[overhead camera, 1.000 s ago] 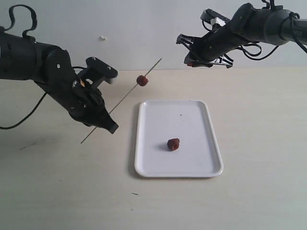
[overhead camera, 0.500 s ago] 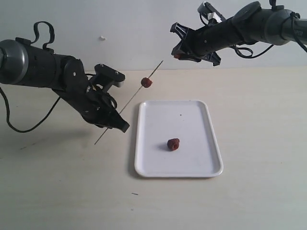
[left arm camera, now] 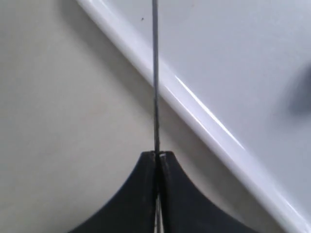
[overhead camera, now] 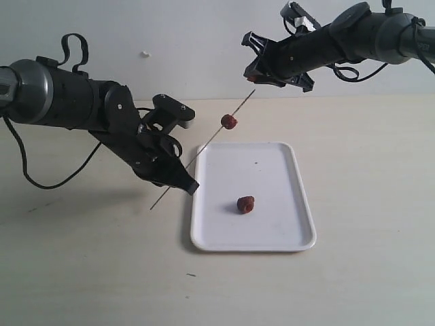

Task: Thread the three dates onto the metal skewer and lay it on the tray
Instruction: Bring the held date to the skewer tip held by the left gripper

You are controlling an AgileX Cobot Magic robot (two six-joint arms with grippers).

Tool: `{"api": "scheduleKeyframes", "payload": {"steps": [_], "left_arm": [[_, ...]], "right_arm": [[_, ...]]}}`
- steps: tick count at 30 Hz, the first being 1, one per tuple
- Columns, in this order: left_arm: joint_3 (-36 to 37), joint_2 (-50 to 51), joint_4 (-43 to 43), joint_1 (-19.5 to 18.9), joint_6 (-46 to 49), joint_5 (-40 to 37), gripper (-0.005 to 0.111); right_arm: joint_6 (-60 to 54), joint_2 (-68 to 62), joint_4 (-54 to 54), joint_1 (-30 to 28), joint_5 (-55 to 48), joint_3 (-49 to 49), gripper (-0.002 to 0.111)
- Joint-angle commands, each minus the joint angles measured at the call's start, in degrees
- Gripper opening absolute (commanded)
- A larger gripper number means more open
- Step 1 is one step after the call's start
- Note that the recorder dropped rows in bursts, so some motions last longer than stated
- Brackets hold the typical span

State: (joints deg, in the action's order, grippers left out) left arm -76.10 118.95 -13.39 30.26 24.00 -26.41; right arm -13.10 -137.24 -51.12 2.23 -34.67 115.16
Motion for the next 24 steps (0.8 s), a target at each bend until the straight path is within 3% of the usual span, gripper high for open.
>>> {"api": "scheduleKeyframes", "payload": {"steps": [1, 24], "left_arm": [[-0.8, -0.3, -1.1, 0.2, -2.2, 1.5, 0.000], [-1.2, -0.3, -3.6, 0.2, -1.7, 1.7, 0.000]], "right_arm": [[-0.9, 0.5, -0.1, -0.1, 0.2, 0.1, 0.027], [-2.2, 0.5, -1.3, -0.1, -3.0, 0.1, 0.027]]}}
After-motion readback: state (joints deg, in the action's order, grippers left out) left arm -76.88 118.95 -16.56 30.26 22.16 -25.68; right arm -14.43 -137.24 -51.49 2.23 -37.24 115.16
